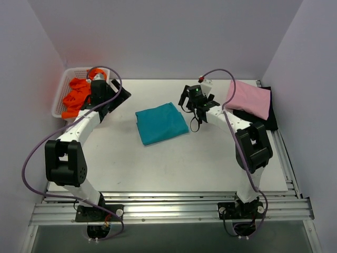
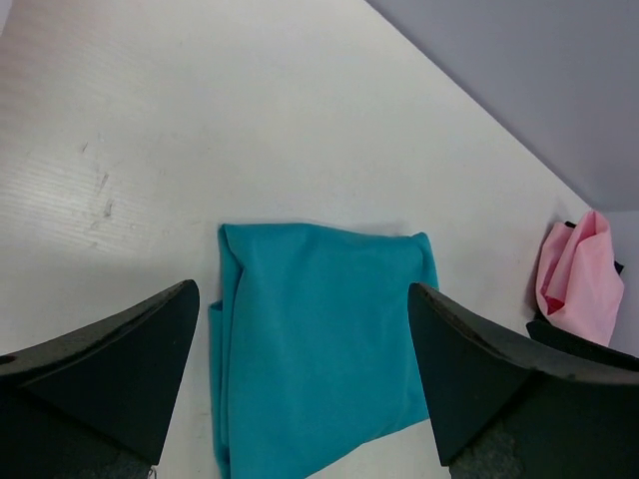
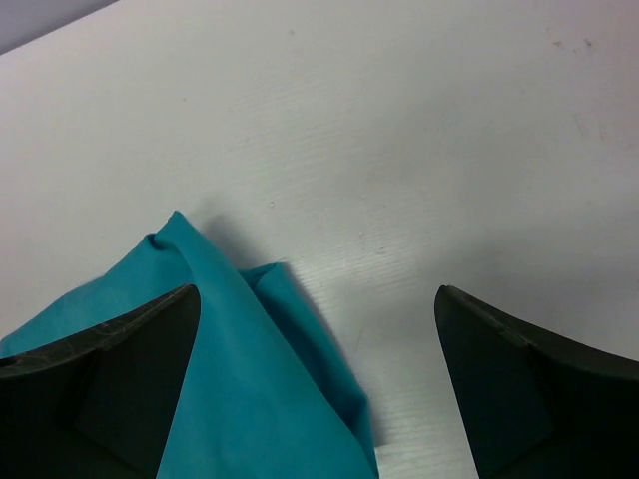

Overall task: Fold and stack the t-shirts
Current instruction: Fold the long partially folded tshirt into a neat square

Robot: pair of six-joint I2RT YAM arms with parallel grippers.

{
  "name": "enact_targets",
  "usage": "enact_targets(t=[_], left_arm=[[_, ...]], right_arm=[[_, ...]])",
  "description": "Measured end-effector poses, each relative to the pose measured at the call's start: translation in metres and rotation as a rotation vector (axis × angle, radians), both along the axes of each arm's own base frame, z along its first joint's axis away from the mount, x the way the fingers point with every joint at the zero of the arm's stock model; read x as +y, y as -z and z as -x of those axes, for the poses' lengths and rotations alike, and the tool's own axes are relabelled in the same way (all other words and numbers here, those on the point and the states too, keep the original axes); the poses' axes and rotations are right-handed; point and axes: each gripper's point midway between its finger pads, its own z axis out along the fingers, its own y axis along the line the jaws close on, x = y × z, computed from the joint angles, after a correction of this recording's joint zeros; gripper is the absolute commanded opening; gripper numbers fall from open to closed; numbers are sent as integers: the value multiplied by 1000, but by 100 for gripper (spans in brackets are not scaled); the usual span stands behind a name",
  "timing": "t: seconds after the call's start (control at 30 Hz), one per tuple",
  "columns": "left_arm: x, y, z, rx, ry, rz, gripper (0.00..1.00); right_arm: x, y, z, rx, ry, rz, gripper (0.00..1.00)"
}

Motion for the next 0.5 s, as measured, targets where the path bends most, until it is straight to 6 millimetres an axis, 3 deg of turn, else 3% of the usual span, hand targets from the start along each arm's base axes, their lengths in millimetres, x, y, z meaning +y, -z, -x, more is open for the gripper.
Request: enact_targets(t=[0.07, 0.27, 0.5], left_arm=[[0, 9, 8, 16, 5, -21, 94], [-4, 28, 14, 53, 28, -84, 94], [-4, 34, 18, 59, 39, -117, 94]], right_arm=[[4, 5, 7, -5, -33, -31, 100], [30, 47, 32, 56, -177, -136, 100], [59, 62, 34, 57, -278, -218, 100]])
